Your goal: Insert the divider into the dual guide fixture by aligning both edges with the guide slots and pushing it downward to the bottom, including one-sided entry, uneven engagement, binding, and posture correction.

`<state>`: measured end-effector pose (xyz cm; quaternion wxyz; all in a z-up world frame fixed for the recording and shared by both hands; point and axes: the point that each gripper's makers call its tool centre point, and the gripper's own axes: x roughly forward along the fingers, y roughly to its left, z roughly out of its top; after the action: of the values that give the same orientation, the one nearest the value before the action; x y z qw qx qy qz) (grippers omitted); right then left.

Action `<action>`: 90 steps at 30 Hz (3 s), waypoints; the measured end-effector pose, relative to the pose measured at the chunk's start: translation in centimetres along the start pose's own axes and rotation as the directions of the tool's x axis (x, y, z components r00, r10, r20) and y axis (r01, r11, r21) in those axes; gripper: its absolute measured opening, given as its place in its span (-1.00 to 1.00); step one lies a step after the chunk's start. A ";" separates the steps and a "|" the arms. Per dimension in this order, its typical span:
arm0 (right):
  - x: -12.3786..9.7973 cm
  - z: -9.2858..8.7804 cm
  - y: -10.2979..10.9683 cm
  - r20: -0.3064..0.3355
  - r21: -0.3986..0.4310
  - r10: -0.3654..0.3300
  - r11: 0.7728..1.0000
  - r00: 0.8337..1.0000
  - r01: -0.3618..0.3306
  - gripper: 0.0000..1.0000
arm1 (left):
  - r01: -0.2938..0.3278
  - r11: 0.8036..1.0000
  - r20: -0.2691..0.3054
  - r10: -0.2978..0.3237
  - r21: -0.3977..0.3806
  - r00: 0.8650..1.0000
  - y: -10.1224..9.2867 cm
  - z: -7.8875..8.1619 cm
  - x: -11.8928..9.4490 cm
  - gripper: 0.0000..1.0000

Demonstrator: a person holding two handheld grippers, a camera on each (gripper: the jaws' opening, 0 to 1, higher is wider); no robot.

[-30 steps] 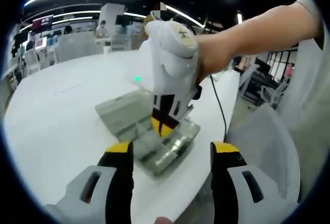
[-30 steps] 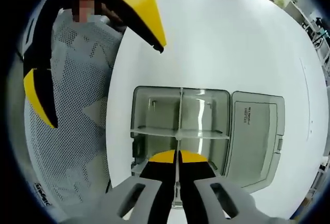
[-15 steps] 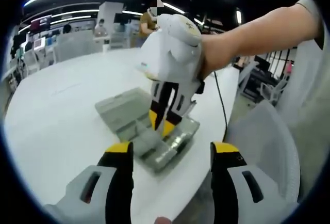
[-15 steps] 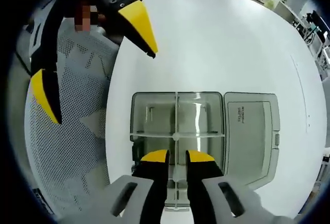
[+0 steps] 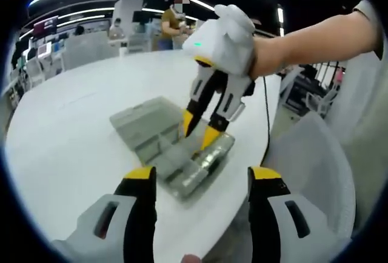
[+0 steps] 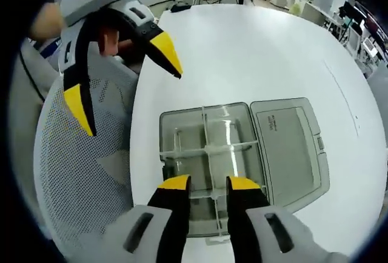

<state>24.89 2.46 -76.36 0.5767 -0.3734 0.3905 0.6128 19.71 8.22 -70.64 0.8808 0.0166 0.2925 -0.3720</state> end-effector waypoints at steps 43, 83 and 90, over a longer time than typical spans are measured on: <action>-8.0 -1.8 0.4 0.363 0.536 -0.317 0.840 0.876 0.082 0.26 | -0.086 0.996 0.002 0.086 -0.007 0.996 1.1 0.4 -1.4 0.53; -11.0 -5.1 4.4 0.388 0.740 -0.503 0.669 0.772 0.064 0.66 | -0.253 0.947 0.108 0.277 -0.196 0.955 2.4 0.7 -6.6 0.98; -11.3 -5.6 4.9 0.408 0.762 -0.533 0.646 0.742 0.045 0.68 | -0.267 0.935 0.096 0.295 -0.233 0.951 2.2 -0.2 -6.8 0.98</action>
<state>20.71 -7.46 -68.23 0.8618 0.0324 0.3219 0.3907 17.29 14.23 -67.59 0.9386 -0.0622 0.2682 -0.2081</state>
